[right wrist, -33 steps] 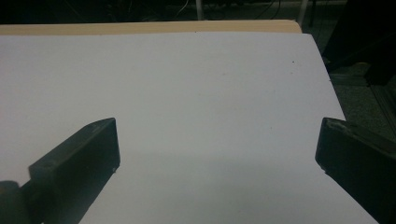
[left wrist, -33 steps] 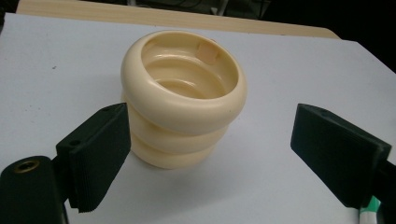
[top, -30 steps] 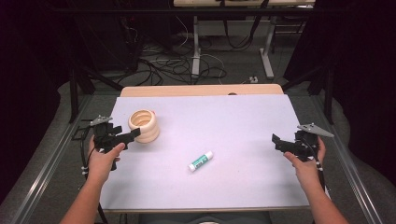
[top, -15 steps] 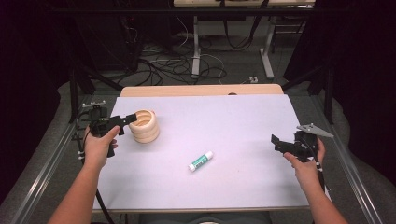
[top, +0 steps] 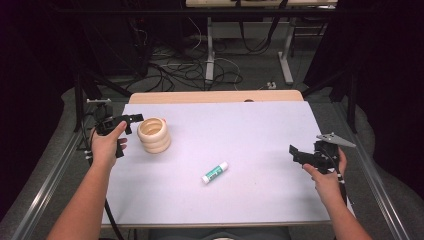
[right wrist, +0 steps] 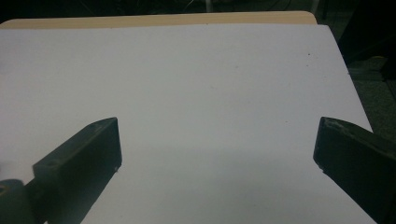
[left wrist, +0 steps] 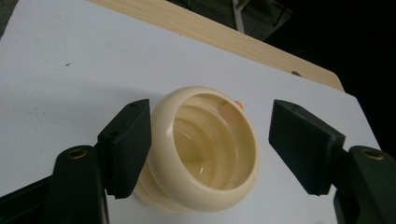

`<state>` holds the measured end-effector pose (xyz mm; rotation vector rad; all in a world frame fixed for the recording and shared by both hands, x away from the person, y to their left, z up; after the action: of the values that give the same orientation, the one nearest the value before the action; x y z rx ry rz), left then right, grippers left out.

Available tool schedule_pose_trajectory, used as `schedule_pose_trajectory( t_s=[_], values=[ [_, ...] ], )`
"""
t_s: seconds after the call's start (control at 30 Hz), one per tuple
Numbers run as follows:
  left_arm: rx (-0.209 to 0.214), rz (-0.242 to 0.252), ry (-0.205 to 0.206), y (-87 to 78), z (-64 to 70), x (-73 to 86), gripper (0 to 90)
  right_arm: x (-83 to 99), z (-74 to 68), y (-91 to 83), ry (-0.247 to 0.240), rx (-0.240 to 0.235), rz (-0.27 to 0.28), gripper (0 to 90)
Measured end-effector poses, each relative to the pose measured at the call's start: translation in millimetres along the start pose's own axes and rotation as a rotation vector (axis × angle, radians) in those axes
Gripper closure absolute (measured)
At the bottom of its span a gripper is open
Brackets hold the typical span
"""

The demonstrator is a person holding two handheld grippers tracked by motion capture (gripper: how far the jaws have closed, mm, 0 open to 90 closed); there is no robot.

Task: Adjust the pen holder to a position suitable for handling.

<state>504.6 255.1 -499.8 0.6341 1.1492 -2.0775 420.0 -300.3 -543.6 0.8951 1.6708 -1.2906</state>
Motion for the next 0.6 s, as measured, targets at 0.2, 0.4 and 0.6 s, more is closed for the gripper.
schedule_pose_trajectory(
  t_s=[0.2, 0.4, 0.6],
  values=[
    [-0.039, -0.02, 0.021, 4.6, -6.7, -2.9, 33.3, 1.1, 1.2, 1.1, -0.001, -0.001, -0.003, 1.0],
    [-0.064, -0.05, -0.023, 10.5, -11.6, -1.0, 37.4, 2.3, 2.0, 1.1, 0.003, -0.003, -0.014, 1.4],
    [-0.085, -0.097, -0.089, 14.6, -14.9, 2.7, 39.5, 3.2, 0.3, 2.0, 0.019, -0.007, -0.014, 1.6]
  ],
)
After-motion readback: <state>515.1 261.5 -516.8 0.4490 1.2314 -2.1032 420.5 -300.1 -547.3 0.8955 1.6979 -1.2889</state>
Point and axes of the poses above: each handheld gripper's, and its own axes: y roughly forward along the jaws, x roughly out of its underside, z roughly to its right, the point moved 9 cm from there along y, roughly forward along the jaws, and after that the axes turned 7 degrees about z, right-handed, at the moved point
